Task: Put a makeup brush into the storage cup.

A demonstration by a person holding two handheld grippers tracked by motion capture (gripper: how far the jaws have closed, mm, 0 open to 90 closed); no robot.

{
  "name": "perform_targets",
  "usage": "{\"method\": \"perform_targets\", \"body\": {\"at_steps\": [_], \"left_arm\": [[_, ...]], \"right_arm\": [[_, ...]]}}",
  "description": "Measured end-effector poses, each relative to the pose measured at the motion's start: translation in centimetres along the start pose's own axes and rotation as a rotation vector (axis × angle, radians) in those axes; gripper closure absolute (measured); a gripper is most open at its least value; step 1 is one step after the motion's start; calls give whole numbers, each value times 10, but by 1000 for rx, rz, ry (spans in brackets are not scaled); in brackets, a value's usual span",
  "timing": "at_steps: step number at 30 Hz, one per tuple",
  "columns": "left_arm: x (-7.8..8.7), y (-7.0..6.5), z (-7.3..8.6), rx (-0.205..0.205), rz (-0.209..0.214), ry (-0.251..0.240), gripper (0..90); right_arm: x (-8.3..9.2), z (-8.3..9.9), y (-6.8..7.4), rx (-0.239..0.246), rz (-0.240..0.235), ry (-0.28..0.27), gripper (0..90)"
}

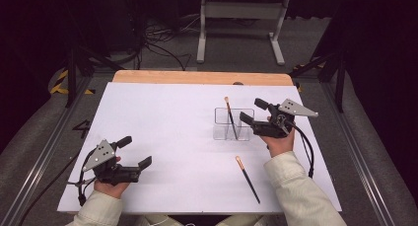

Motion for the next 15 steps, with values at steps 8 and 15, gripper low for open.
{"method": "perform_targets", "body": {"at_steps": [8, 15], "left_arm": [[-5, 0, 0, -2, 8, -1, 3], [-8, 0, 0, -2, 8, 2, 3]], "right_arm": [[18, -18, 12, 36, -18, 3, 58], [28, -19, 21, 80, -28, 53, 40]]}}
Point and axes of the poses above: each handheld gripper's, and its own axes: x roughly backward along the jaws, z roughly out of its underside, y roughly to its left, the point moved 5 cm from there along -x, roughly forward along the jaws, and after that the axes turned 14 degrees about -y, right-handed, at the moved point
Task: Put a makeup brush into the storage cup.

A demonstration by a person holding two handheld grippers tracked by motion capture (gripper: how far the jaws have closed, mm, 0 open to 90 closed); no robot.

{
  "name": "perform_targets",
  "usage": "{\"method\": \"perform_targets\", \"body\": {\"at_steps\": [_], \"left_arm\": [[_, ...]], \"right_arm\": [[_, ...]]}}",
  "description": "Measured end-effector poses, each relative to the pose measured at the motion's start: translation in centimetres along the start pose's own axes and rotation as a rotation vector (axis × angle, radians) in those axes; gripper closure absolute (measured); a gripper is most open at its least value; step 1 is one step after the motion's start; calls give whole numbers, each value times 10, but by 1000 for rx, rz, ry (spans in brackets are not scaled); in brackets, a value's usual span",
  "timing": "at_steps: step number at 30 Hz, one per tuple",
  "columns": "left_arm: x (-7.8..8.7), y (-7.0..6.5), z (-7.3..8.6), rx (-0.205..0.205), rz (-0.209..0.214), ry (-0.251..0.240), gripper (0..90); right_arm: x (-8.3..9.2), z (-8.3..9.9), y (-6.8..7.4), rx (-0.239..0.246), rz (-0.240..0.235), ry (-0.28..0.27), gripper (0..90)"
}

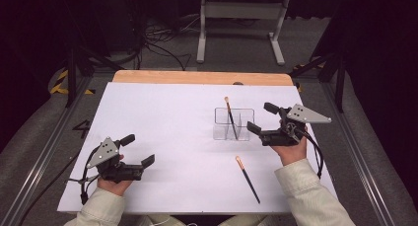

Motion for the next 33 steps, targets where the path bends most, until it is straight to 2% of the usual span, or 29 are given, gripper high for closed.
{"method": "perform_targets", "body": {"at_steps": [7, 14, 23, 27, 33], "left_arm": [[0, 0, 0, -5, 4, 6, 4], [0, -1, 1, -4, 1, 4, 4], [-1, -1, 1, -4, 1, 7, 3], [0, -1, 1, -2, 1, 7, 3], [0, -1, 2, -3, 2, 12, 3]], "right_arm": [[10, -4, 12, 22, -34, 38, 38], [20, -6, 22, 50, -71, 109, 47], [29, -6, 26, 69, -74, 207, 51], [31, -2, 26, 63, -63, 306, 66], [29, 3, 30, 105, -51, 406, 67]]}}
Point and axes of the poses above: each handheld gripper's, and its own axes: x roughly backward along the jaws, z roughly out of its underside, y roughly to its left, the point moved 5 cm from there along -x, roughly forward along the jaws, and after that the axes turned 14 degrees about -y, right-handed, at the moved point
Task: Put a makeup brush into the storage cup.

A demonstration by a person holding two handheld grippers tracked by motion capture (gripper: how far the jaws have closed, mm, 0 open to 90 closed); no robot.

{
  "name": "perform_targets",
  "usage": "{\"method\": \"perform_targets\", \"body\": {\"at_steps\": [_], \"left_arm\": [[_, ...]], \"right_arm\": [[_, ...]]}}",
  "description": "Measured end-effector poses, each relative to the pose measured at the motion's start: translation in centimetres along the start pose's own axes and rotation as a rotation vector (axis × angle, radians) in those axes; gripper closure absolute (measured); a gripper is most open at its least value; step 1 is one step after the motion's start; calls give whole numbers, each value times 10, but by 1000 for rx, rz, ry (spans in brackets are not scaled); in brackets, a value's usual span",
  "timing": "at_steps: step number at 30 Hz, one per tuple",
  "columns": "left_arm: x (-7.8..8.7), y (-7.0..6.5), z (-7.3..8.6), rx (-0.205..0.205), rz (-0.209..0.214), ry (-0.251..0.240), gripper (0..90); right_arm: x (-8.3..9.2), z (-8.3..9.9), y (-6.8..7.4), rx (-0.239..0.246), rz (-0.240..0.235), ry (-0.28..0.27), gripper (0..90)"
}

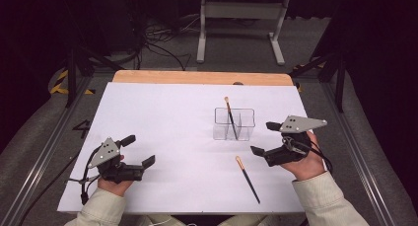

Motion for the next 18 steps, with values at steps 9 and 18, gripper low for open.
{"method": "perform_targets", "body": {"at_steps": [9, 18], "left_arm": [[1, 0, 0, -2, -1, 7, 4], [5, 0, 1, -8, -7, 20, 3]], "right_arm": [[-7, 5, 4, 13, 29, 141, 93], [-15, 11, 14, 12, 11, 251, 136]]}}
Point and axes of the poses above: each handheld gripper's, and its own axes: x roughly backward along the jaws, z roughly out of its underside, y roughly to its left, the point moved 5 cm from there along -x, roughly forward along the jaws, and after that the axes turned 14 degrees about -y, right-handed, at the moved point
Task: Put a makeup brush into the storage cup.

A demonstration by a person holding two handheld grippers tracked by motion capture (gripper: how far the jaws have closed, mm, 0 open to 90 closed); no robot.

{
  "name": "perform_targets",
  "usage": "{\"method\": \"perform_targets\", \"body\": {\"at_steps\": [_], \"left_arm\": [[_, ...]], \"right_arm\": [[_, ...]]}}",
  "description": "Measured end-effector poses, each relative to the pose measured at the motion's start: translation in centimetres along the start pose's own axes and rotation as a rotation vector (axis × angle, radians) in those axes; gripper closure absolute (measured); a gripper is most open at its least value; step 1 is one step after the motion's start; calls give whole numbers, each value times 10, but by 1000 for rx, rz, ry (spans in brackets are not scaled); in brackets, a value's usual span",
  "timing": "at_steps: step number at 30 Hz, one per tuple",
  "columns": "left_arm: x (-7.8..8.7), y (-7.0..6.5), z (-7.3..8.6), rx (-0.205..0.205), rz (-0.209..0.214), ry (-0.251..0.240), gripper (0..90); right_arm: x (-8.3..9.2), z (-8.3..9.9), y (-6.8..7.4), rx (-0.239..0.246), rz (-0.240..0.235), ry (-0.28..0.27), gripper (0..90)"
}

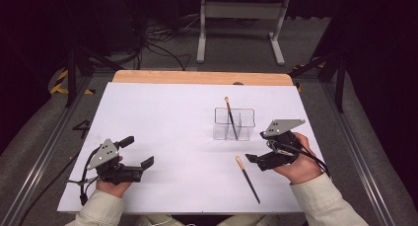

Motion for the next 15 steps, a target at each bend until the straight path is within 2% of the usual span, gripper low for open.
{"method": "perform_targets", "body": {"at_steps": [3, 6, 9, 15], "left_arm": [[1, -1, 0, 2, -2, -2, 4], [3, -1, 0, 0, -6, -2, 3], [3, 0, 1, 3, -9, -1, 4], [3, 0, 1, 2, -7, -1, 3]], "right_arm": [[-4, 1, -1, 25, 5, 10, 159], [-8, 3, 0, 5, -10, 44, 159], [-12, 7, 2, 9, -7, 82, 160], [-18, 11, 6, 12, -24, 113, 174]]}}
Point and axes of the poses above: each handheld gripper's, and its own axes: x roughly backward along the jaws, z roughly out of its underside, y roughly to its left, the point moved 5 cm from there along -x, roughly forward along the jaws, and after that the axes turned 14 degrees about -y, right-handed, at the moved point
